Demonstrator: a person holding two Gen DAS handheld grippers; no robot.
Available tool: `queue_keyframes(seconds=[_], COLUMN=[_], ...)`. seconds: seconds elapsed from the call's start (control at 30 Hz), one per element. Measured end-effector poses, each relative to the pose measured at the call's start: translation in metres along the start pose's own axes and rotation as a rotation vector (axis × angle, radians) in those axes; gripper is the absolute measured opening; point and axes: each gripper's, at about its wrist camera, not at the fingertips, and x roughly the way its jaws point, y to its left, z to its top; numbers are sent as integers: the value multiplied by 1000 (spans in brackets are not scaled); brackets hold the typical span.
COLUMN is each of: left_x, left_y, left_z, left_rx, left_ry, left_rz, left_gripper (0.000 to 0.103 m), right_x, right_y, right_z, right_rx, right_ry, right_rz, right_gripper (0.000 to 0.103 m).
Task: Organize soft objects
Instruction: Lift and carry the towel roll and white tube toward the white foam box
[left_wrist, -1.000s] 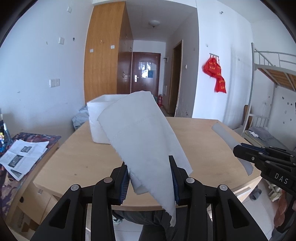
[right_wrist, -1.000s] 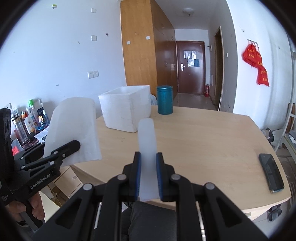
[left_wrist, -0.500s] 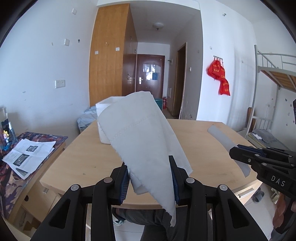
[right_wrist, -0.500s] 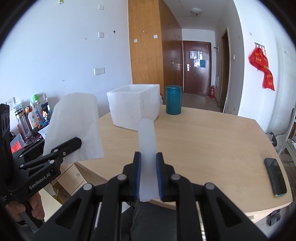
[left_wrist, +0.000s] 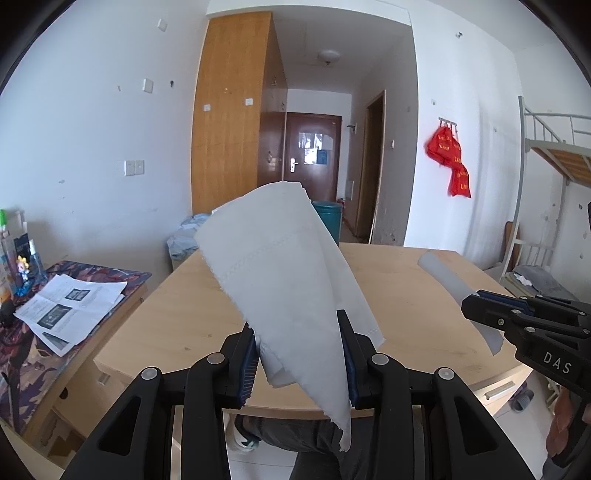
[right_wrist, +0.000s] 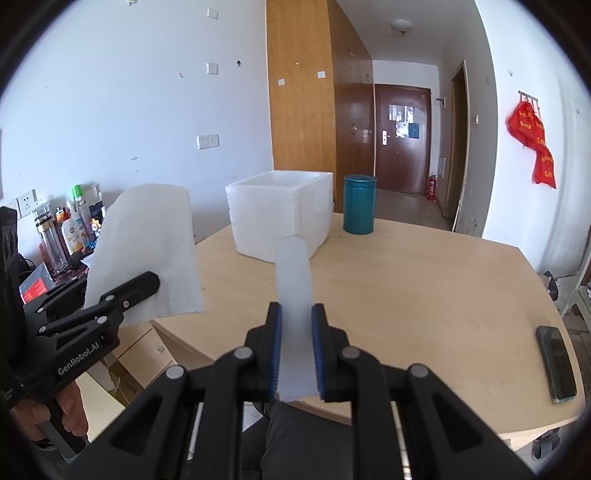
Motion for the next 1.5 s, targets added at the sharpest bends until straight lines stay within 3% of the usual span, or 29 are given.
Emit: queue_keyframes(seconds=[0.57,1.5], left_x=[43,114], left_y=[28,50], left_z=[32,95], left_rx=[-32,-50], left_ry=[-5,1], left_rz=[92,114], left_gripper=[39,39], right_x=[59,115], right_y=[-2,-8], right_z=[42,105], right_rx=[-19,-31], right_ry=[22,38], right_rz=[98,137], right_gripper=[19,19])
